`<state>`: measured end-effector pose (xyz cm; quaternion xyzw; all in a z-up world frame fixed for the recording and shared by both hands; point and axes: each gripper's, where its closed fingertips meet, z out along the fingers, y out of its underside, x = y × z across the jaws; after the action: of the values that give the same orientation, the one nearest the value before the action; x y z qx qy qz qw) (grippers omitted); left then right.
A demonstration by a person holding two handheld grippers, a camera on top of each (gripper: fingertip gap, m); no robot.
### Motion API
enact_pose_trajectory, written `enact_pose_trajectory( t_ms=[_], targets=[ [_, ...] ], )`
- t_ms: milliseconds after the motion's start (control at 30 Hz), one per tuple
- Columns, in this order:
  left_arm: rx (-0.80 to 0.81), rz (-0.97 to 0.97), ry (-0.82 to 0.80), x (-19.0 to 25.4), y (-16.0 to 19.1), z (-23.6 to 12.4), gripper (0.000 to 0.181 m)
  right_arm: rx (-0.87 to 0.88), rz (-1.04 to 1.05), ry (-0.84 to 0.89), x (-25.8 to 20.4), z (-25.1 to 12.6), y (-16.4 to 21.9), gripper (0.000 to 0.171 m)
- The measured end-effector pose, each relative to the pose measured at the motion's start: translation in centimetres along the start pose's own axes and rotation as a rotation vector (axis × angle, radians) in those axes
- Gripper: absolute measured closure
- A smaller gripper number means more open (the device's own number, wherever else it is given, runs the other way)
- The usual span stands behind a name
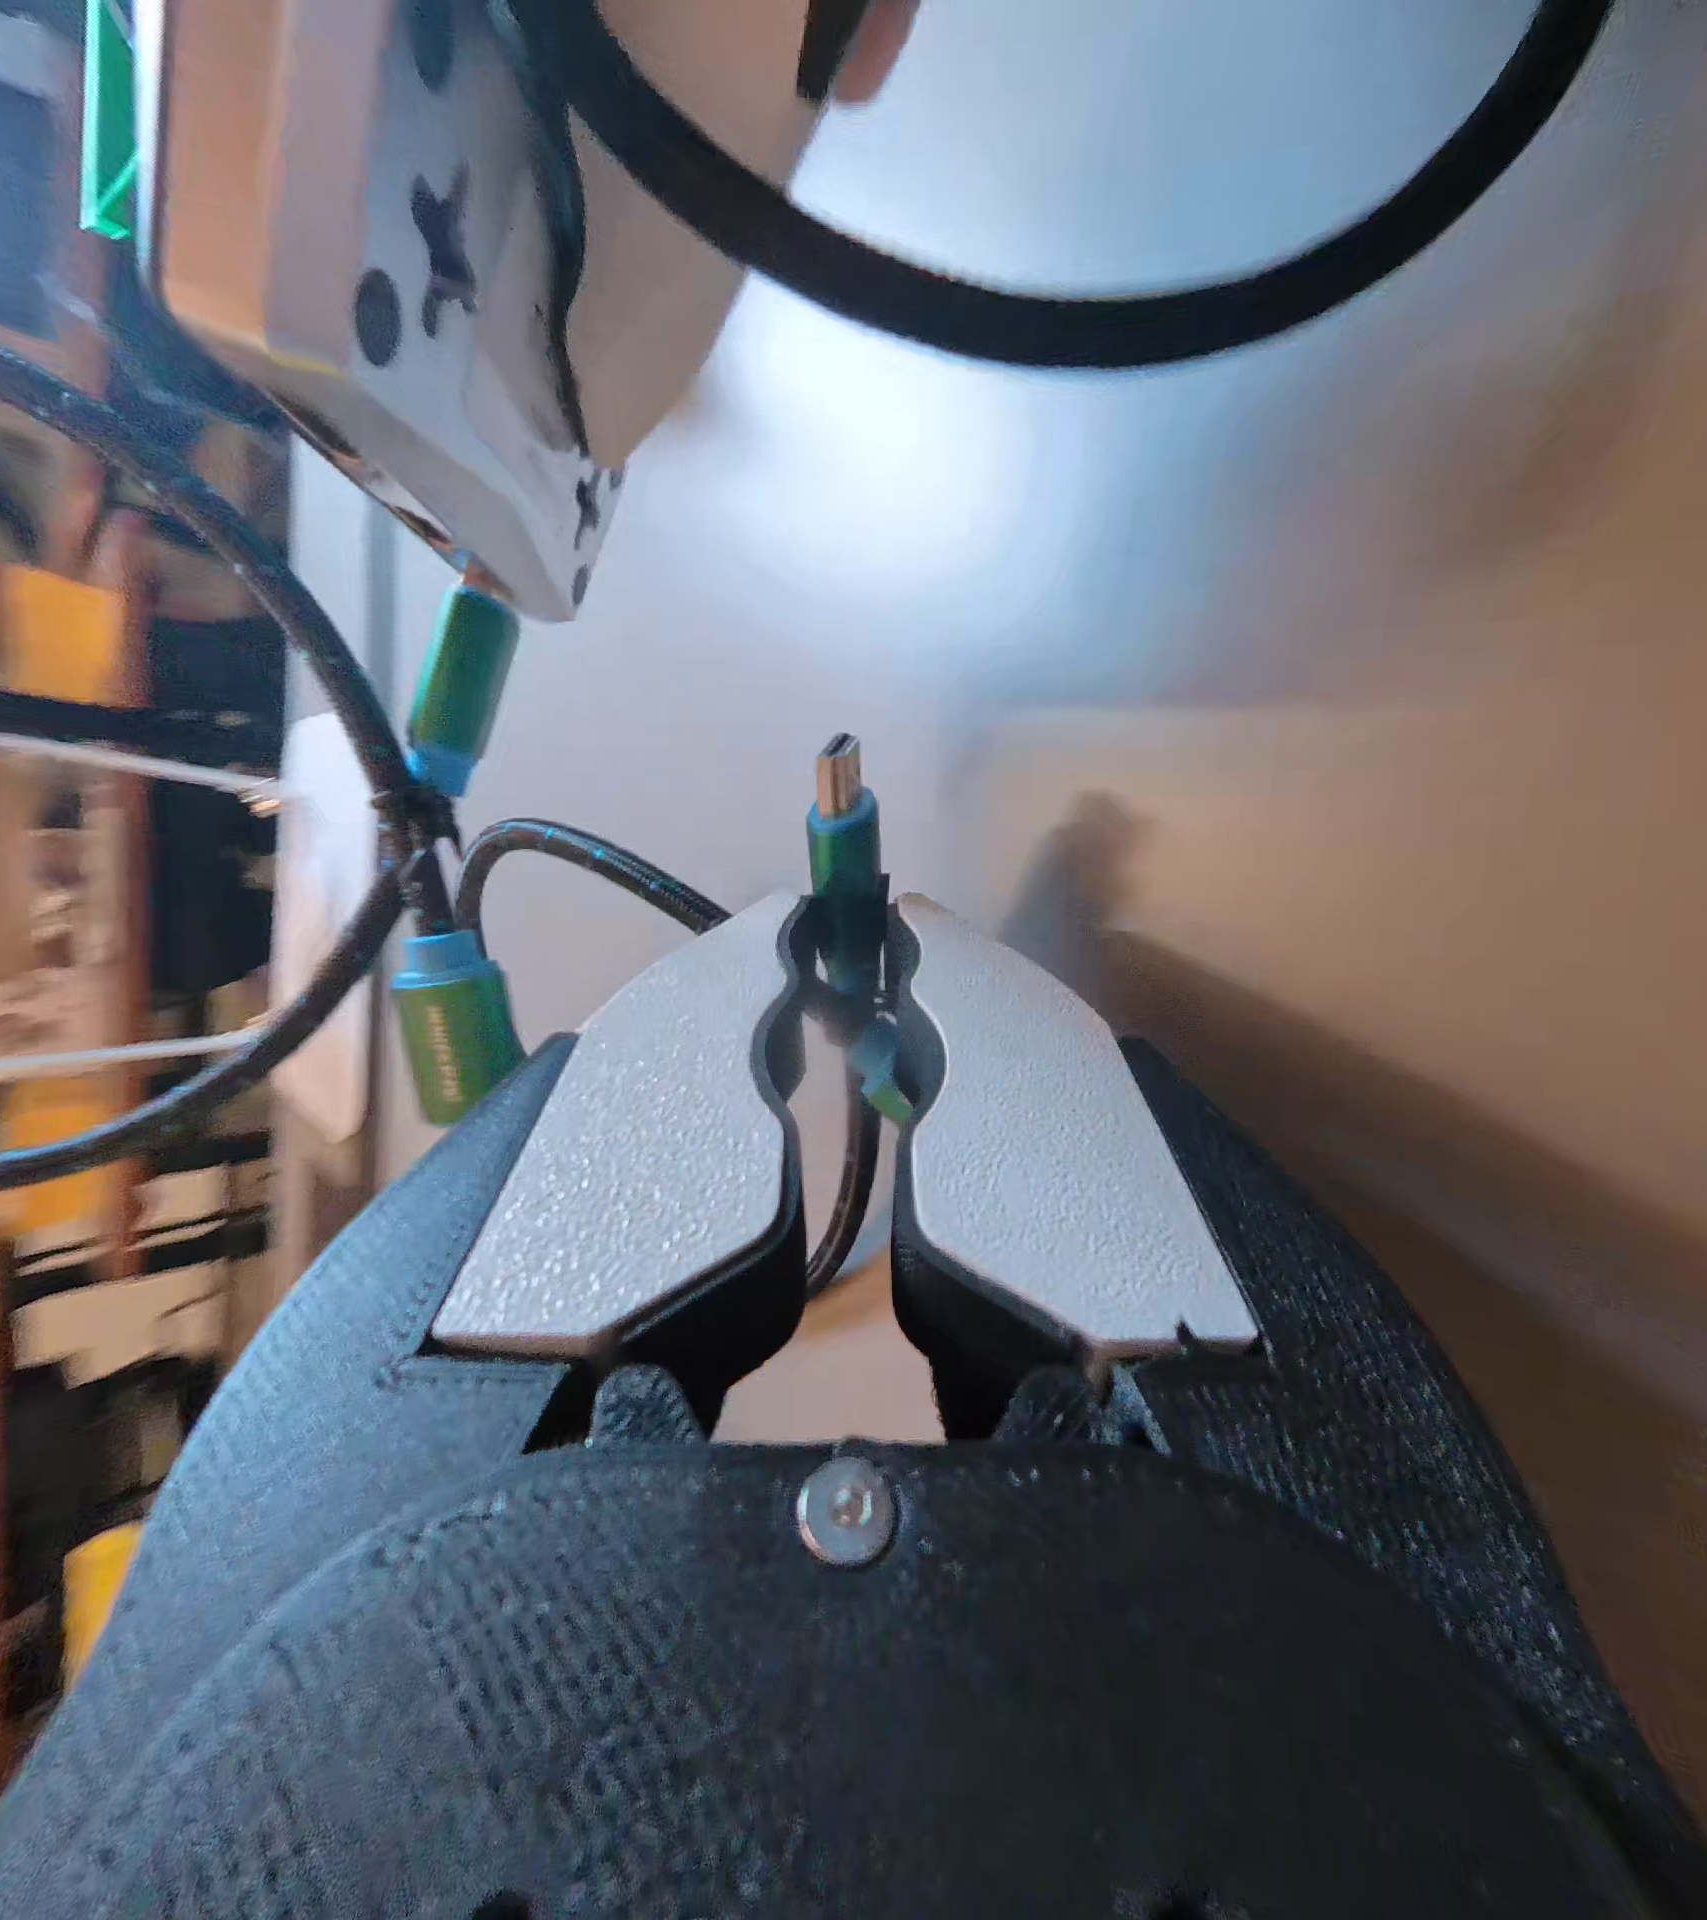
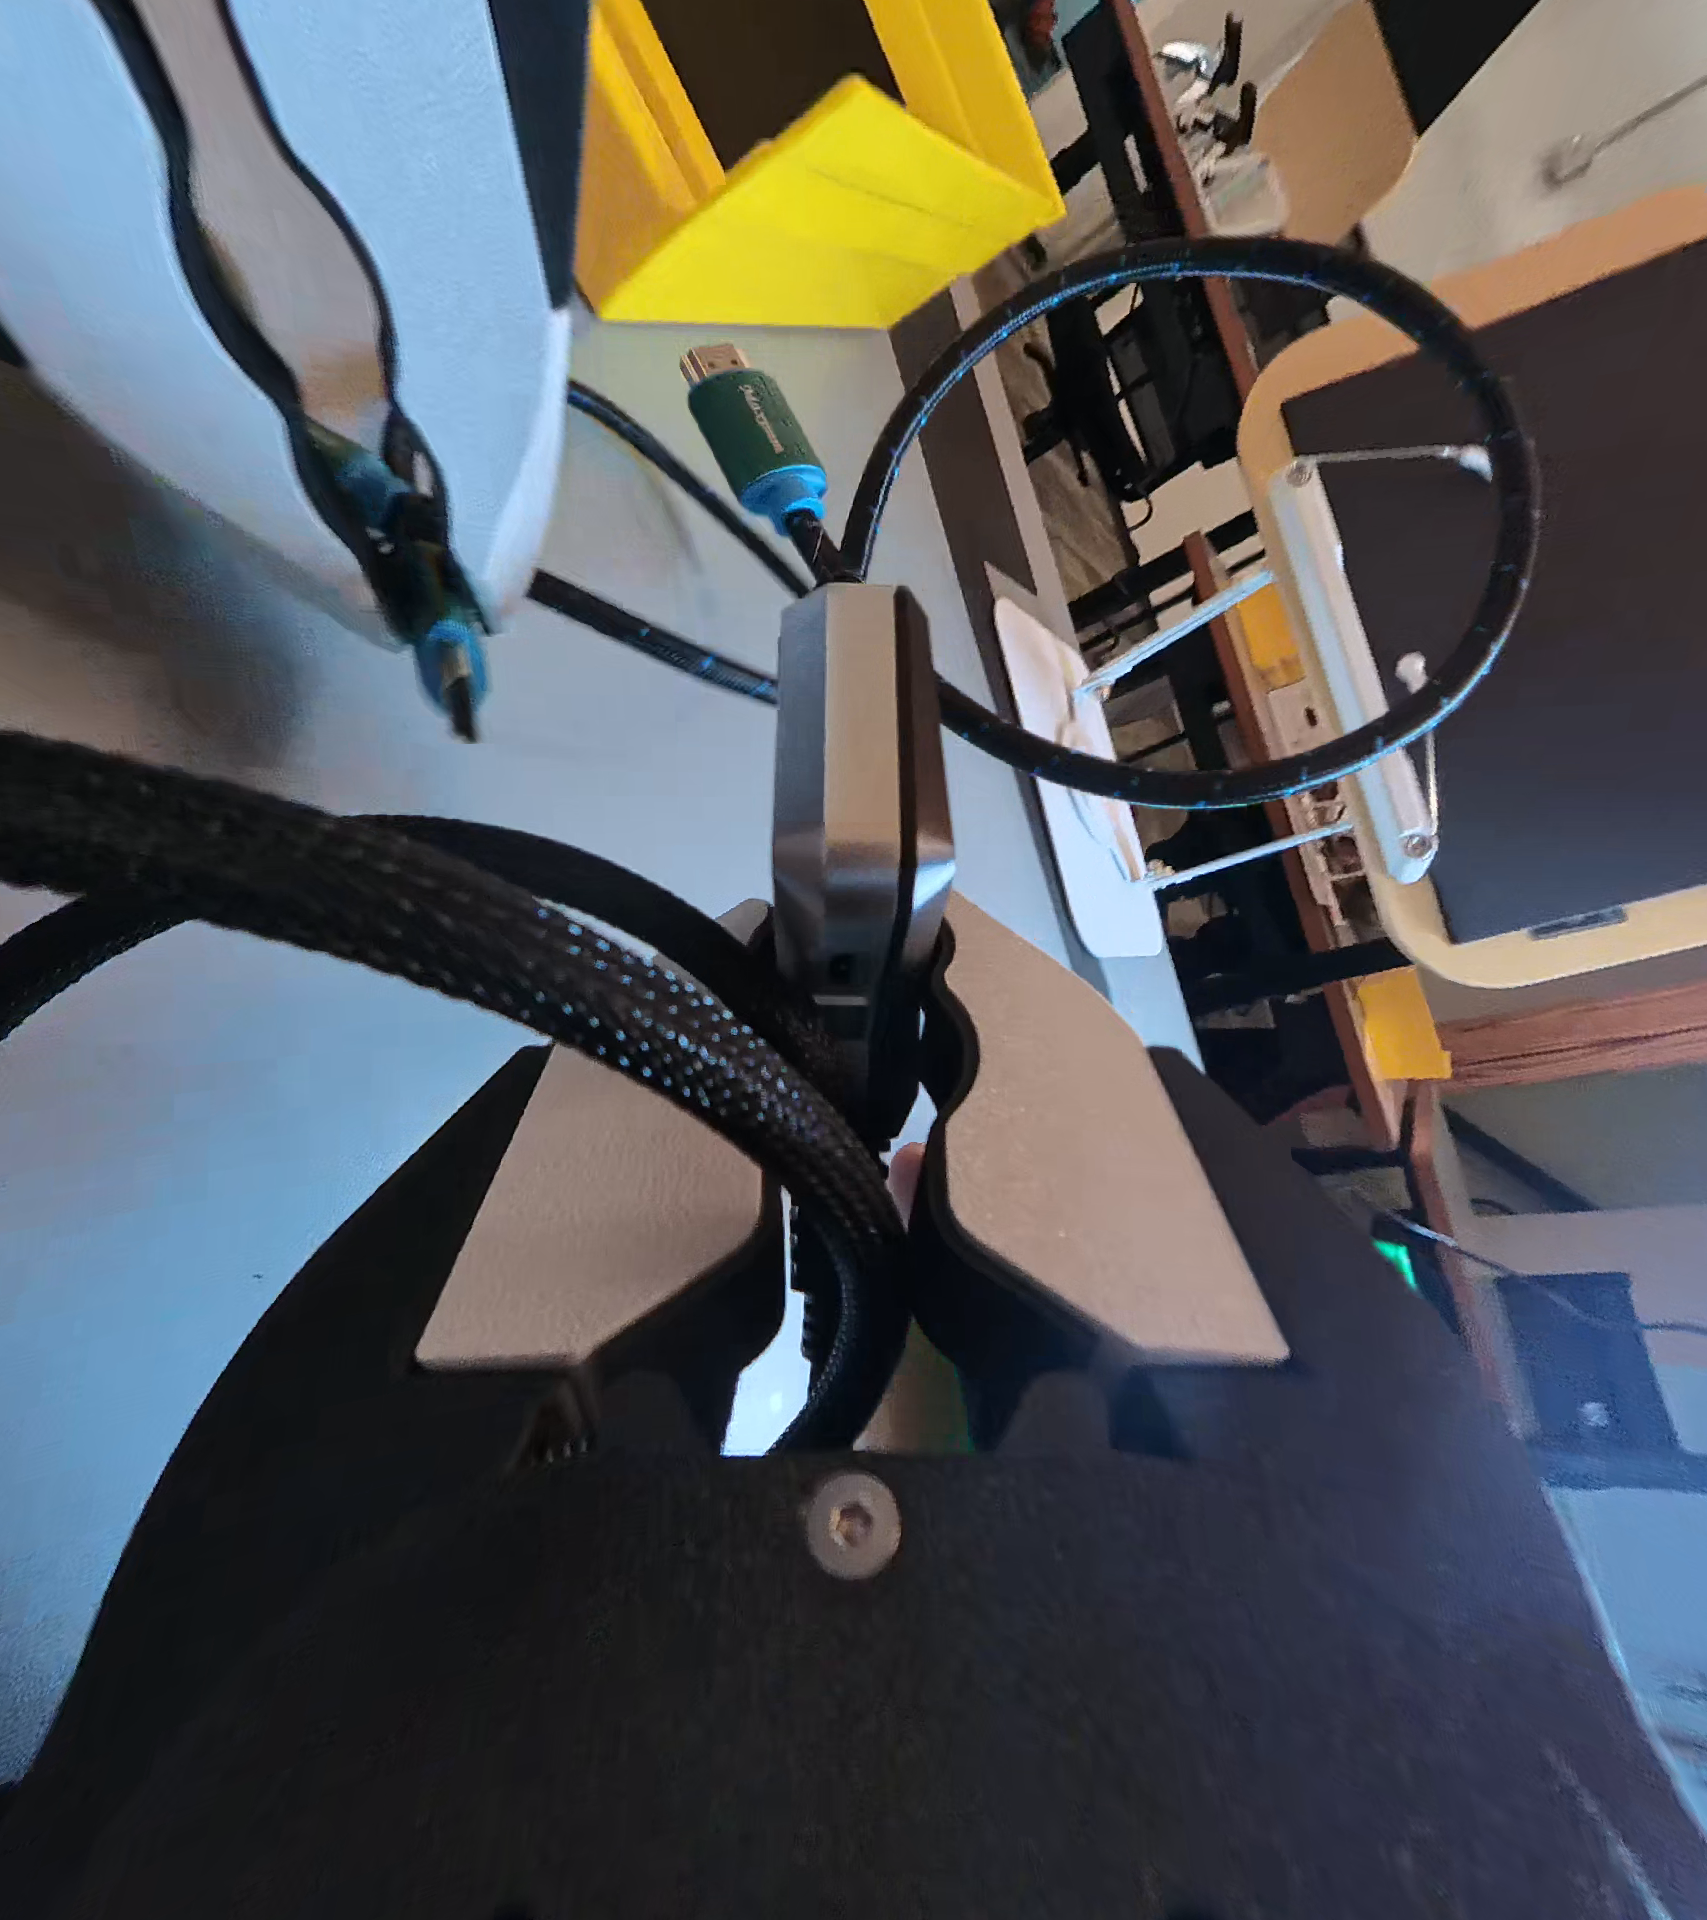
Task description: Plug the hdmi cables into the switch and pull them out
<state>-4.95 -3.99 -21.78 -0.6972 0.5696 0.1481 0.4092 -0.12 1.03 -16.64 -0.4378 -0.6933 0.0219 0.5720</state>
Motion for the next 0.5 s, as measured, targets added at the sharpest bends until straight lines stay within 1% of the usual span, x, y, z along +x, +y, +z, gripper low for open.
enact_pose_trajectory(
  t_ms=[33,67,133,200,333,400,433,500],
  targets=[
    [0.052,-0.064,0.063,0.4,-0.5,-0.1,0.169,-0.009,0.018,-0.002,0.1,0.0,0.4,0.148],
    [0.093,-0.144,0.144,0.8,-1.0,-0.3,0.164,-0.016,0.033,0.000,0.3,0.0,0.7,0.148],
    [0.171,-0.299,0.293,0.9,-1.7,-1.3,0.143,-0.030,0.057,0.012,0.9,-0.3,1.3,0.148],
    [0.217,-0.376,0.406,0.5,-1.5,-2.4,0.137,-0.030,0.081,0.028,1.6,-0.6,1.8,0.148],
    [0.199,-0.240,0.659,1.8,1.5,-3.4,0.134,-0.006,0.150,0.036,2.6,-1.1,2.2,0.148],
    [0.174,-0.250,0.737,1.8,2.3,-3.1,0.132,-0.003,0.162,0.036,2.7,-1.3,2.4,0.148],
    [0.169,-0.278,0.773,1.9,2.0,-2.9,0.130,-0.005,0.159,0.039,2.7,-1.4,2.4,0.148],
    [0.132,-0.294,0.765,2.3,1.6,-1.7,0.133,-0.008,0.156,0.042,2.8,-1.4,2.4,0.148]
  ],
)
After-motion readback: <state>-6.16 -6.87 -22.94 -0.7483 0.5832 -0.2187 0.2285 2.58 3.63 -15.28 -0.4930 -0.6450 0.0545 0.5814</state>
